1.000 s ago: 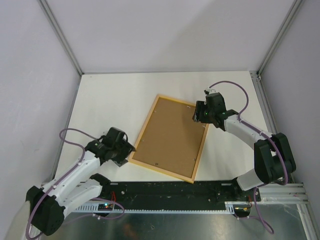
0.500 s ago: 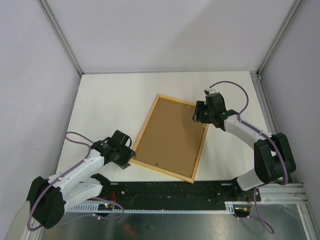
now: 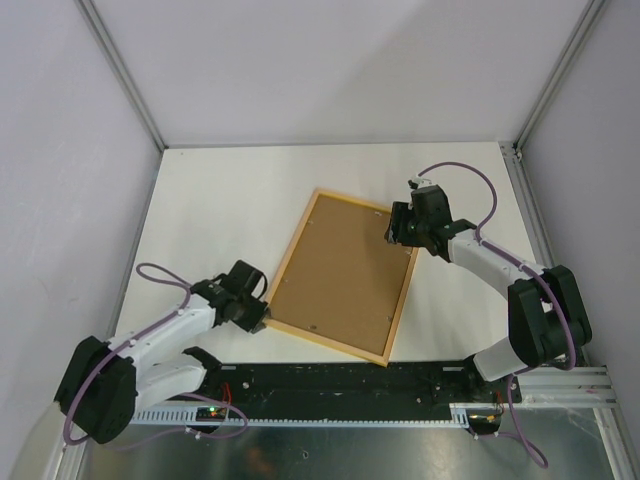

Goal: Put the photo into the frame

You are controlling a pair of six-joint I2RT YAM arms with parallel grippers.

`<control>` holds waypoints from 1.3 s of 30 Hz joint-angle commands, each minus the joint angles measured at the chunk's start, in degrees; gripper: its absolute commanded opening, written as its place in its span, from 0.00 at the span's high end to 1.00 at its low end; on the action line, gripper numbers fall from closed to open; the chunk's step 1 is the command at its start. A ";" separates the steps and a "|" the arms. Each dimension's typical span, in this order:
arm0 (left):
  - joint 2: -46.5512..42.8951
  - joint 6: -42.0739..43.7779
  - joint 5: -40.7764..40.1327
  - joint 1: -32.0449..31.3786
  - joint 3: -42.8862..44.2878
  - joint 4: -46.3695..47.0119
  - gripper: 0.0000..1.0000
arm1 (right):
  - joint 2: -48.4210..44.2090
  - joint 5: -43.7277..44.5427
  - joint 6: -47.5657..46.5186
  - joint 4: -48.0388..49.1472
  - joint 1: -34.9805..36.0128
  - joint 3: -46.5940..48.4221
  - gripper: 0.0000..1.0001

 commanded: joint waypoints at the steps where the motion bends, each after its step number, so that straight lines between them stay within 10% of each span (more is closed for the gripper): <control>1: 1.80 2.81 -3.00 1.12 2.24 3.20 0.78 | -0.86 0.21 0.56 0.80 0.27 -0.09 0.41; 5: 4.02 12.24 -1.43 8.80 3.88 6.79 0.97 | -0.88 0.29 0.54 0.75 0.08 -0.02 0.41; 14: 20.87 44.27 12.21 28.87 20.09 20.74 1.00 | -0.80 -0.18 1.02 1.48 -0.22 -0.06 0.41; 28: 43.64 71.04 21.83 30.15 38.30 20.93 1.00 | -1.29 4.49 -0.16 -1.61 -1.90 -0.02 0.39; 39: 46.75 70.32 18.34 29.73 43.22 18.64 1.00 | -4.97 5.39 0.81 -2.40 -1.78 -7.27 0.33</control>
